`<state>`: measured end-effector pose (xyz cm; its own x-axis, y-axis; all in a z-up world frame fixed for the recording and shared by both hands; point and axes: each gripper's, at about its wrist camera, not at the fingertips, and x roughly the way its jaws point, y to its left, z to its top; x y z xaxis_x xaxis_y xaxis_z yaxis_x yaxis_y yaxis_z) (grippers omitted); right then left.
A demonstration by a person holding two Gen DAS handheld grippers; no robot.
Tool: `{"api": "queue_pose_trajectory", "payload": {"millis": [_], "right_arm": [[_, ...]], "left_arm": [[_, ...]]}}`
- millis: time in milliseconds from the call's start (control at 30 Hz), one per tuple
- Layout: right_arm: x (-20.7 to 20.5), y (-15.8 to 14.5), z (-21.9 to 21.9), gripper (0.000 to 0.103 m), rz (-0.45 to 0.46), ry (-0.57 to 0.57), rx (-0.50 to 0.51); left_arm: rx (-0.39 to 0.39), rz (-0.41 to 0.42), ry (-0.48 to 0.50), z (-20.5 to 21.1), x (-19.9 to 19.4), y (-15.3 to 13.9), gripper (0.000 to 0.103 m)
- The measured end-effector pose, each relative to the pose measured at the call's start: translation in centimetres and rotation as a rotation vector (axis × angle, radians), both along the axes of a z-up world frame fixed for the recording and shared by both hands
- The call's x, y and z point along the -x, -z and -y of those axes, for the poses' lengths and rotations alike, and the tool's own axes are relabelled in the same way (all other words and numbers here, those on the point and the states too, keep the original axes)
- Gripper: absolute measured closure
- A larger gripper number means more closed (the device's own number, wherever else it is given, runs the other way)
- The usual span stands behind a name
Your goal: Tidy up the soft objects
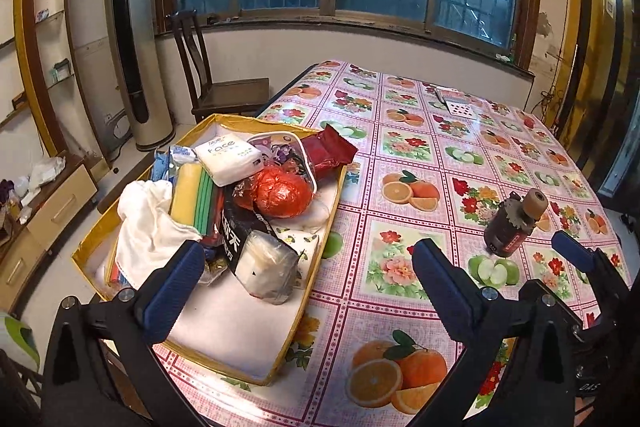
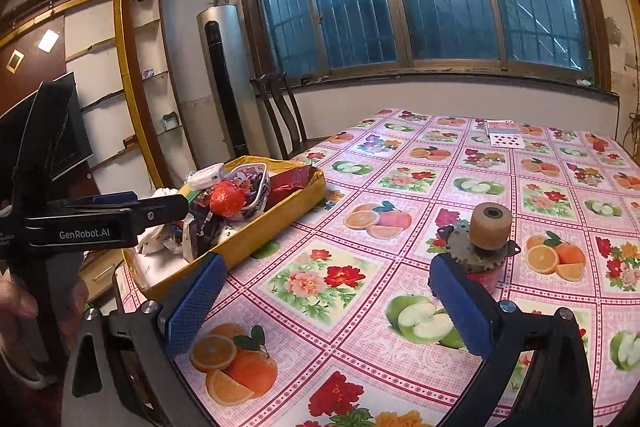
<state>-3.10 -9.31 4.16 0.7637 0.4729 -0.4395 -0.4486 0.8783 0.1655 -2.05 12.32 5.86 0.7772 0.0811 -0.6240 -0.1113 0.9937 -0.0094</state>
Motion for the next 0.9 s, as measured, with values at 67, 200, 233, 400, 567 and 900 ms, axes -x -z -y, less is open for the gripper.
{"api": "queue_pose_trajectory", "payload": {"millis": [67, 200, 233, 400, 567, 900], "right_arm": [[0.1, 0.1, 0.3, 0.0, -0.001, 0.004, -0.005], [-0.4, 0.4, 0.7, 0.0, -0.03, -0.001, -0.044], [-0.7, 0.4, 0.4, 0.0, -0.04, -0.007, -0.053], [-2.0, -1.0, -4.6, 0.0, -0.043, -0.049, 0.016], [-3.9, -2.1, -10.3, 0.0, -0.03, -0.001, 0.134], [-6.6, -2.1, -15.7, 0.0, -0.065, 0.021, 0.182]], "left_arm": [[-0.018, 0.012, 0.003, 0.5, -0.1, 0.0, 0.0], [0.003, 0.013, 0.027, 0.4, -0.4, 0.4, 0.0], [0.006, 0.01, 0.017, 0.1, -0.5, 0.5, 0.0], [-0.036, 0.016, -0.063, -1.6, -0.7, 0.8, 0.0], [-0.094, 0.026, -0.172, -3.9, -0.2, 0.9, 0.0], [-0.08, 0.042, -0.32, -9.6, 0.4, 1.6, 0.0]]}}
